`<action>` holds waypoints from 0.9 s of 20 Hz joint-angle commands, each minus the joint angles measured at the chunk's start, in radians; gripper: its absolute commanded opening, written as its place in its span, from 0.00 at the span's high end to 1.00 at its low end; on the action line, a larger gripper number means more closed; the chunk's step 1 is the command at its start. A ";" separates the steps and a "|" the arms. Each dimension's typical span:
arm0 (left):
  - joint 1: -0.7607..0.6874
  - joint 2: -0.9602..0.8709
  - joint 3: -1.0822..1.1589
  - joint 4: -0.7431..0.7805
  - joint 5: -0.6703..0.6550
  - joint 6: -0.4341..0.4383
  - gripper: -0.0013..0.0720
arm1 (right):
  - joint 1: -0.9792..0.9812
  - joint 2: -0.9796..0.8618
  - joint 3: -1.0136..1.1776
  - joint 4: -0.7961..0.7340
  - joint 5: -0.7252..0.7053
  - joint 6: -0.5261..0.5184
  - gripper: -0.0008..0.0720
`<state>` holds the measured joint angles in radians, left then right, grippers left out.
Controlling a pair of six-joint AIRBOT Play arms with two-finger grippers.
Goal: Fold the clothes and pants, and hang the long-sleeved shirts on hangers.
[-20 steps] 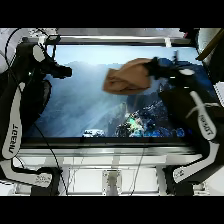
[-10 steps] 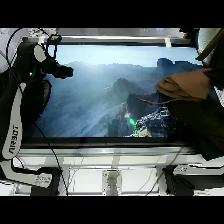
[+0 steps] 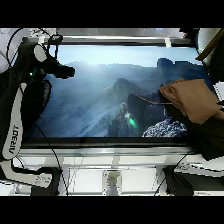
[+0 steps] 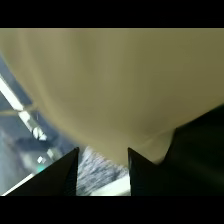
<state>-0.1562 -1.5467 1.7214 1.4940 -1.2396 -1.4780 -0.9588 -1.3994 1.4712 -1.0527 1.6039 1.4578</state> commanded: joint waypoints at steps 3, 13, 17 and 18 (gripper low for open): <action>-0.002 0.001 0.000 -0.008 -0.030 -0.002 0.96 | 0.002 0.021 0.204 0.168 0.225 0.132 0.53; -0.008 0.000 0.000 -0.013 -0.098 -0.019 0.97 | 0.522 0.198 0.302 0.415 0.161 -0.064 0.97; -0.008 0.000 0.000 -0.014 -0.098 -0.019 0.96 | 0.725 0.198 0.301 0.199 0.164 -0.065 0.97; -0.008 0.000 0.000 -0.013 -0.098 -0.019 0.96 | 0.761 0.198 0.301 0.158 0.164 -0.065 0.97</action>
